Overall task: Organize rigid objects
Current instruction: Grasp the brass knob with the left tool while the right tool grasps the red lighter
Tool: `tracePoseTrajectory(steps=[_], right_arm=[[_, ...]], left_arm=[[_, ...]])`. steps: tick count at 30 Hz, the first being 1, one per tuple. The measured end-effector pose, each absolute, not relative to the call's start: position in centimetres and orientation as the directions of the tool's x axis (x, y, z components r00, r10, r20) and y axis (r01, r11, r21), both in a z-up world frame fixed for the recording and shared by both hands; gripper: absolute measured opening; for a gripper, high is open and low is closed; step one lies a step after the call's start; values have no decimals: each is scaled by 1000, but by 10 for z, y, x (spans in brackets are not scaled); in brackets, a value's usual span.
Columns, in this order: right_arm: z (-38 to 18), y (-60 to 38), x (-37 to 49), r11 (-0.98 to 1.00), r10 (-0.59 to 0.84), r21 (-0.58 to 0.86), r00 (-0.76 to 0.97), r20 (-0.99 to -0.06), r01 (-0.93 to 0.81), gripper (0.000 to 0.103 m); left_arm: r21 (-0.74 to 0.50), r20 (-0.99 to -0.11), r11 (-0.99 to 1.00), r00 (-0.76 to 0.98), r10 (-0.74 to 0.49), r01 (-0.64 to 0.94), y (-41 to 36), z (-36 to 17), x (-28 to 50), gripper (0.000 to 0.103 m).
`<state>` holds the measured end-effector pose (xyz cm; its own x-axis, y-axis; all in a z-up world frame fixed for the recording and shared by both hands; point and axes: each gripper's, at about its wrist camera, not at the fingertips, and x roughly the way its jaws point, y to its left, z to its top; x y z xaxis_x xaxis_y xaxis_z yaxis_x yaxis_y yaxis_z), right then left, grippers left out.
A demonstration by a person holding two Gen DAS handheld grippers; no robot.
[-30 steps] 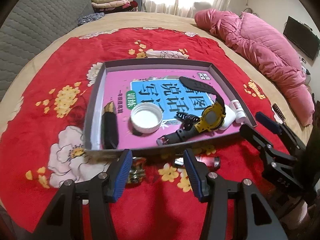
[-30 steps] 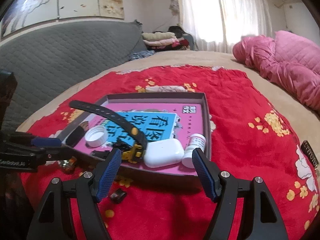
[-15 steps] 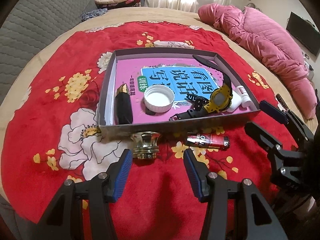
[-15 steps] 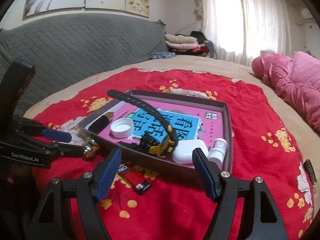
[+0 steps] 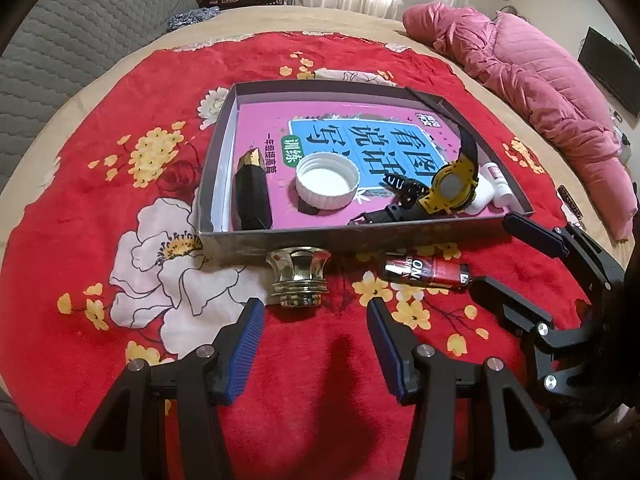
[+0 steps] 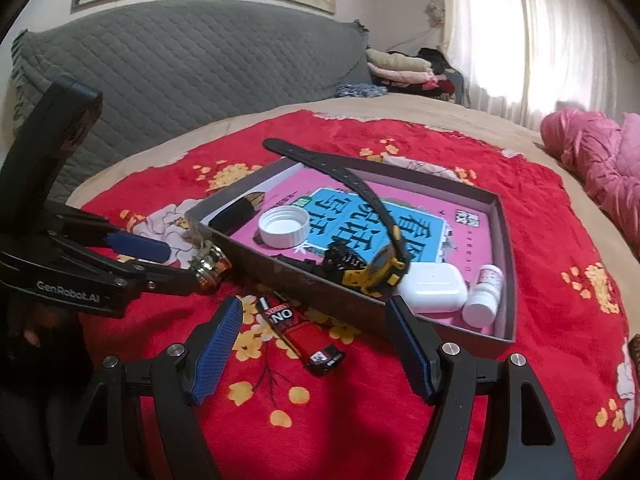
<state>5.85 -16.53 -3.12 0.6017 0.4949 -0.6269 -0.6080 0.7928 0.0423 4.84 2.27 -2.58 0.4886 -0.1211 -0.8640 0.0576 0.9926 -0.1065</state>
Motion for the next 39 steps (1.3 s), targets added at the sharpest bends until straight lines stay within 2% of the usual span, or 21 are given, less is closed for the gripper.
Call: tracePoseTrajectory(steps=[13,25,28,31,36,39], right_arm=[[-70,-147,87,744,522,146,432,-735,-651,75],[-76,-140,91,686,585,219,346,-733,-694,76],[-75,-136,86,662,602,230,323,-731,-713,72],[-74,-127,77,626,615,222,299,-730,-747,58],[-77,-118,73,636,595,186,322,-737,-749,52],[-80,-121,79,665,589,206,335,-735,-718,40]], left_arm=[[-125,-869,991,476,-132,46,28,-38,54,53],[-149,-869,989,473,-142,23,32,-45,66,53],[-152,-870,988,473,-143,19,33,-47,67,53],[-152,-869,988,474,-141,16,35,-48,68,53],[-160,-869,987,474,-143,5,39,-50,71,53],[-165,-868,986,475,-145,1,41,-51,74,53]])
